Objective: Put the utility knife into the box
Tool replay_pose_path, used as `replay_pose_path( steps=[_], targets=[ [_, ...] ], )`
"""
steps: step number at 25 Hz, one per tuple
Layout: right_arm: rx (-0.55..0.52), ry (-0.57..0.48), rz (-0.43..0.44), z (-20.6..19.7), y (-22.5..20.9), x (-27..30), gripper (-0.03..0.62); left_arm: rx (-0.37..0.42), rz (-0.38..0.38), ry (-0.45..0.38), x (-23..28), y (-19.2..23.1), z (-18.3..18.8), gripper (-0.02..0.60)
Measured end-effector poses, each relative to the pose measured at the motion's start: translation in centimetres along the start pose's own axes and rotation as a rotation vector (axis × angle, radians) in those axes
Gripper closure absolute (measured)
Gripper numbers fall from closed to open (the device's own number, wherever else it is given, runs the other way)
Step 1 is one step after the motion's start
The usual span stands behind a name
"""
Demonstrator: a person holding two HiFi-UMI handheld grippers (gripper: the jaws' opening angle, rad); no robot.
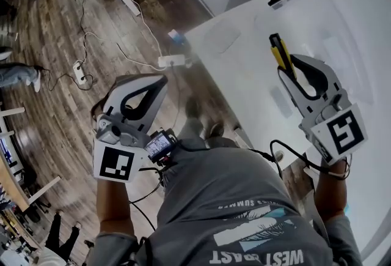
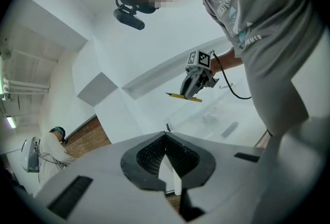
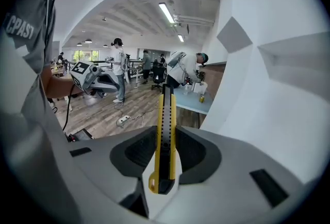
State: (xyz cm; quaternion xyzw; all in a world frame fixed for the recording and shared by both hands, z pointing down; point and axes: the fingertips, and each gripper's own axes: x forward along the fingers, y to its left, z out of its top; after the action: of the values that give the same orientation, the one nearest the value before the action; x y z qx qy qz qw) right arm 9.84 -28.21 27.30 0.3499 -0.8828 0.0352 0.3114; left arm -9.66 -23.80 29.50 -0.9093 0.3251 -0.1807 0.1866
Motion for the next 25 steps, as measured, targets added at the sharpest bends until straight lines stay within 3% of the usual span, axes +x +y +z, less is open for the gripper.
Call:
replay_pose_path(
  steps=[4, 11, 21, 25],
  targets=[
    [-0.072, 0.066, -0.075, -1.5, -5.0, -1.1, 0.473, -0.001, 0.006, 0.004, -0.1, -0.1, -0.1, 0.571],
    [-0.057, 0.248, -0.143, -9.0, -12.3, 1.6, 0.473, -0.007, 0.012, 0.021, 0.1, 0.0, -0.5, 0.571],
    [0.107, 0.563, 0.063, -24.9, -13.6, 11.9, 0.473, -0.024, 0.022, 0.064, 0.6, 0.4, -1.8, 0.571],
    [0.152, 0.669, 0.099, -29.8, -13.8, 15.0, 0.473, -0.027, 0.024, 0.087, 0.5, 0.5, -2.4, 0.571]
  ],
)
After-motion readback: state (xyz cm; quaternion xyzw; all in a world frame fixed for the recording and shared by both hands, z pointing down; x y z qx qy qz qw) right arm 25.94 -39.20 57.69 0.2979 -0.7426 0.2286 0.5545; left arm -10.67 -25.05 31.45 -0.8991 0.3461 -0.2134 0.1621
